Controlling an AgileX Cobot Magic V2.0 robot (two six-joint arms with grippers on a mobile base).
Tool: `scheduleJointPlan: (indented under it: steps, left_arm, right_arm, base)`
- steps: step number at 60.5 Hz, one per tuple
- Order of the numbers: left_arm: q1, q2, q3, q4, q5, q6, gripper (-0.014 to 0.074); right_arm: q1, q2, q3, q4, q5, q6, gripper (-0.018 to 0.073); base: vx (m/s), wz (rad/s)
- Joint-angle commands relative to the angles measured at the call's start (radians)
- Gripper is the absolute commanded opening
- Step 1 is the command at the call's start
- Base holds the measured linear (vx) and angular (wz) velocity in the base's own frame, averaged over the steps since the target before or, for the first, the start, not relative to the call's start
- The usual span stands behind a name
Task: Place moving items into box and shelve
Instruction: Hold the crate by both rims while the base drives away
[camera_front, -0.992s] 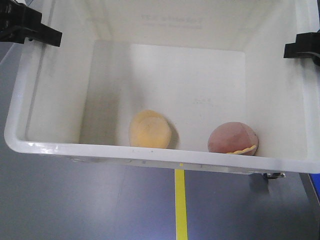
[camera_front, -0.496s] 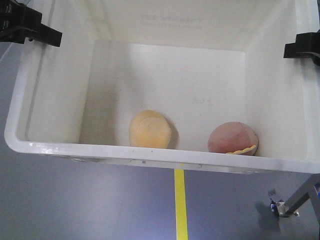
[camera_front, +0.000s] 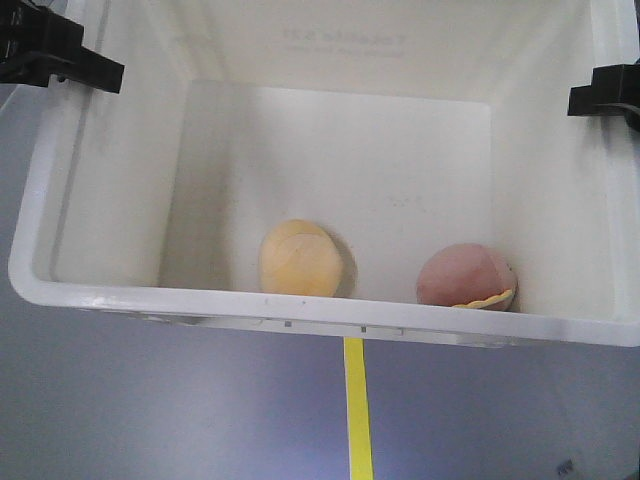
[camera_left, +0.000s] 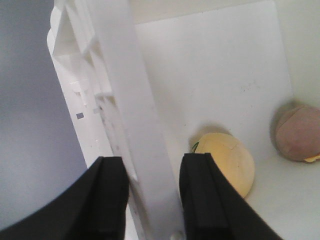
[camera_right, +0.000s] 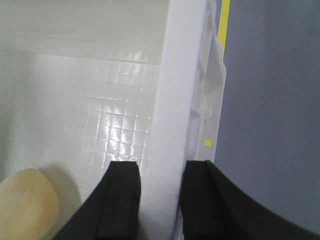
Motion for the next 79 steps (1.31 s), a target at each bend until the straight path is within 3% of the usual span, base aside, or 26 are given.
scheduleJointPlan:
  steps: [1,79]
  left_arm:
    - [-0.02,-0.039,-0.046,-0.196,-0.091,0.029,-0.0006]
    - [-0.02,-0.039,-0.046,-0.196,-0.091,0.029,-0.0006]
  right_arm:
    - [0.01,-0.029,-0.045,0.139,-0.12,-0.018,-0.0006]
    - [0.01,-0.029,-0.045,0.139,-0.12,-0.018,-0.0006]
  base:
    - [0.43,-0.05]
    - [0.37,-0.07]
